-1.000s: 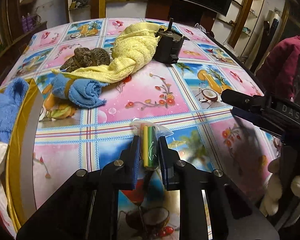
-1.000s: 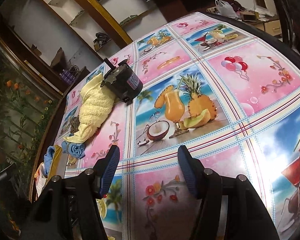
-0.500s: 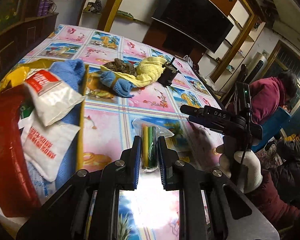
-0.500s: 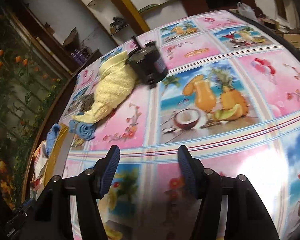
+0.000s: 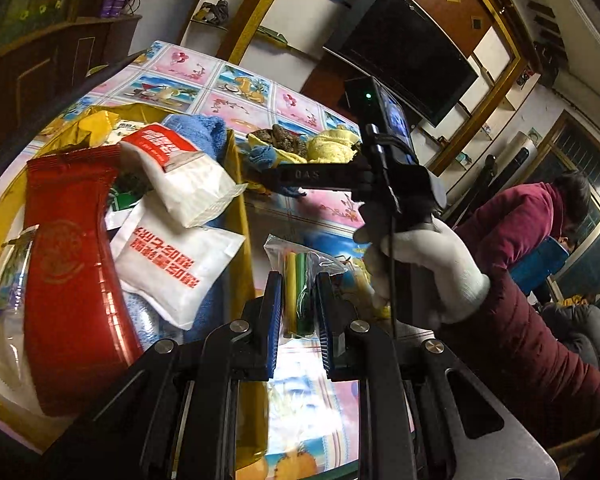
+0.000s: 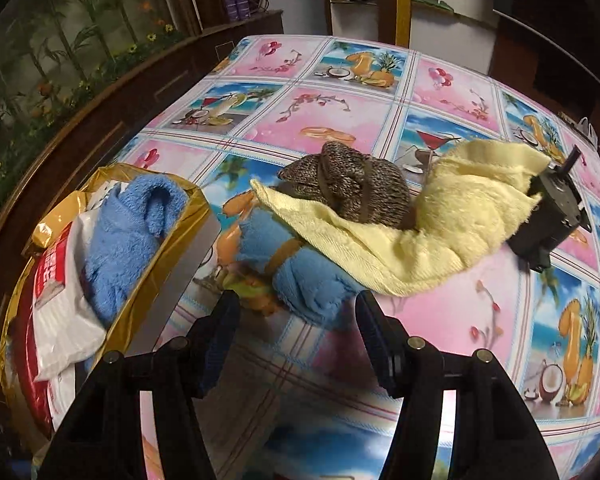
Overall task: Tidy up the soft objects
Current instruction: 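Grasp the blue rolled towel with the right gripper while the left gripper lifts the pen bag, then release the blue towel in the box with the right gripper while the left gripper releases the pen bag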
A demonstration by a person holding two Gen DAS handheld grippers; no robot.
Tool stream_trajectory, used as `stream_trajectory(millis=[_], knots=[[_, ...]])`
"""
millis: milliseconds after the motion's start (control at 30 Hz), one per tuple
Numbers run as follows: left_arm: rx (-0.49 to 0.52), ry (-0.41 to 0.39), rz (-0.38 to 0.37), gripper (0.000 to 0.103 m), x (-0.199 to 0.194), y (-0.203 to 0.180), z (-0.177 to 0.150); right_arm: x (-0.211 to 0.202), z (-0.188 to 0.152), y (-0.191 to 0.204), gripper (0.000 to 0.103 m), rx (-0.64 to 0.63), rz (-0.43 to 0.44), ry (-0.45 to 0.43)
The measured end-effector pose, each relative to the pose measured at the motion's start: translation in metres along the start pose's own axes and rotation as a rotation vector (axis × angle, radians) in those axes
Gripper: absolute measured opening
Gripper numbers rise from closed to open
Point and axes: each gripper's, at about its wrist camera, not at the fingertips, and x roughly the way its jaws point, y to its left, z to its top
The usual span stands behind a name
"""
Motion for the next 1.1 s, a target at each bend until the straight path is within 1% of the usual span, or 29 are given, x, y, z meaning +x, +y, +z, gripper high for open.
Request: stream_trajectory(millis=[67,133,167,200,233,267,367,533,633,667,733,800,833,867,900,933,1067,1100], knots=[[-0.008,-0.004,0.006,0.015,-0.003,0.004,0.0,0.006,0.005,0.001,0.06,0.027,-0.009,-0.015],[-0.016,-0.008,0.008,0.015,-0.005,0.008,0.001,0.008,0.006,-0.001,0.059,0.04,0.003,-0.023],[-0.022,-0.009,0.009,0.015,-0.006,0.009,0.002,0.009,0.006,0.0,0.048,0.036,0.008,-0.026],[-0.027,-0.01,0.009,0.015,-0.006,0.01,0.001,0.008,0.005,0.002,0.034,0.032,0.014,-0.034],[-0.032,-0.01,0.009,0.015,-0.006,0.011,0.001,0.009,0.003,0.001,0.004,0.031,0.039,-0.025],[-0.038,-0.013,0.008,0.015,-0.007,0.012,0.001,0.008,0.001,0.0,0.002,0.043,0.059,-0.016],[-0.054,-0.026,0.008,0.016,-0.013,0.016,0.001,-0.002,-0.006,0.0,0.001,0.053,0.079,-0.038],[-0.078,-0.072,0.025,0.016,-0.033,0.023,0.003,-0.029,-0.023,-0.006,0.001,0.087,0.141,-0.068],[-0.093,-0.097,0.041,0.016,-0.044,0.029,0.004,-0.042,-0.03,-0.003,0.002,0.066,0.157,-0.069],[-0.099,-0.105,0.046,0.016,-0.047,0.031,0.003,-0.043,-0.03,0.001,0.003,0.04,0.147,-0.062],[-0.108,-0.114,0.049,0.016,-0.051,0.034,0.003,-0.041,-0.029,0.008,0.004,-0.014,0.092,-0.071],[-0.113,-0.116,0.054,0.016,-0.054,0.035,0.001,-0.035,-0.023,0.01,0.018,-0.028,0.048,-0.078],[-0.114,-0.116,0.058,0.016,-0.055,0.035,0.0,-0.031,-0.018,0.01,0.037,-0.024,0.038,-0.081],[-0.116,-0.115,0.061,0.016,-0.056,0.036,0.0,-0.027,-0.013,0.008,0.052,-0.016,0.03,-0.088],[-0.116,-0.114,0.064,0.016,-0.056,0.037,0.0,-0.023,-0.006,0.007,0.055,-0.003,0.023,-0.099],[-0.118,-0.114,0.07,0.016,-0.057,0.038,-0.001,-0.018,0.0,0.006,0.056,0.007,0.027,-0.102],[-0.119,-0.11,0.095,0.016,-0.061,0.04,-0.002,0.009,0.022,0.006,0.056,0.034,0.056,-0.063],[-0.12,-0.11,0.101,0.016,-0.062,0.042,-0.003,0.014,0.022,0.009,0.054,0.026,0.059,-0.049]])
